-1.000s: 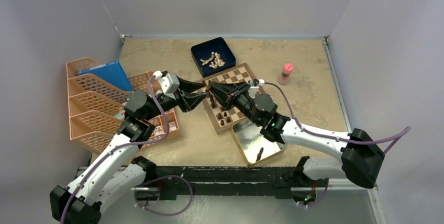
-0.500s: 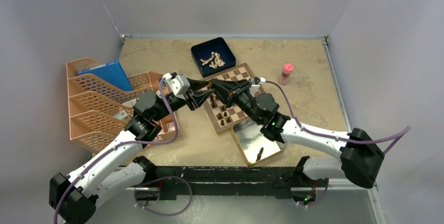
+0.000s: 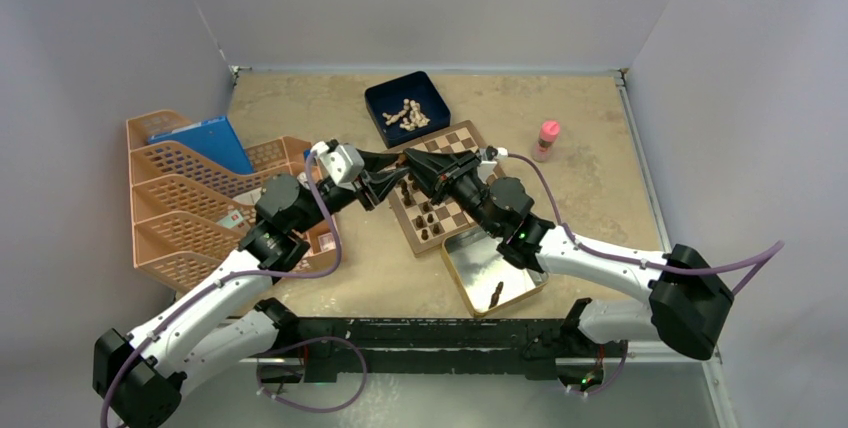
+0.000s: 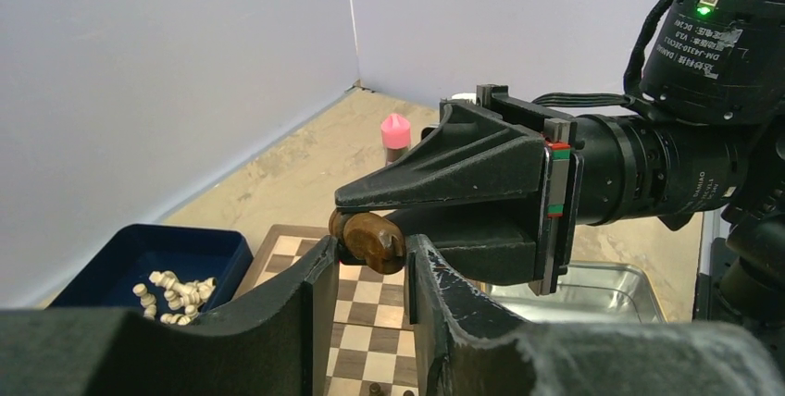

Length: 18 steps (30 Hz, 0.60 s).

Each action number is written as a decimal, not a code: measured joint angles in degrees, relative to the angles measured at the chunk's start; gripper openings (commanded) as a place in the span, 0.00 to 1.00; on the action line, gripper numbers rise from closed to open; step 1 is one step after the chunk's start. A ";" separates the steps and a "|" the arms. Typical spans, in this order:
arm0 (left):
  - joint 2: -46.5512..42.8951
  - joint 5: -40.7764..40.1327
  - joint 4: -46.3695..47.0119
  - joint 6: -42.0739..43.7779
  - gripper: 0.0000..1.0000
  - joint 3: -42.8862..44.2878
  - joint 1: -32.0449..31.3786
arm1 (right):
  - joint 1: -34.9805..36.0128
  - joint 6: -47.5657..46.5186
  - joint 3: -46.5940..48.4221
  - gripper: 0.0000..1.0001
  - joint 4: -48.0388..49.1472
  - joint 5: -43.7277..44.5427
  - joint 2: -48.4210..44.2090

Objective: Set up the chess pieces on the board
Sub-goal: Place the chess piece on the chessboard.

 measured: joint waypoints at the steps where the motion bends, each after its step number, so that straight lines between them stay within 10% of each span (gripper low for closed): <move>1: -0.07 0.00 -0.04 0.00 0.32 0.00 -0.04 | 0.00 -0.02 0.00 0.18 0.02 -0.02 0.04; 13: -1.27 0.02 -0.48 -0.11 0.29 -0.04 -0.07 | 0.04 -0.31 0.00 0.17 0.13 -0.79 0.22; 18: -1.27 -0.31 -0.48 0.09 0.07 -0.04 -0.07 | 0.04 -0.92 0.00 0.17 0.13 -0.24 0.22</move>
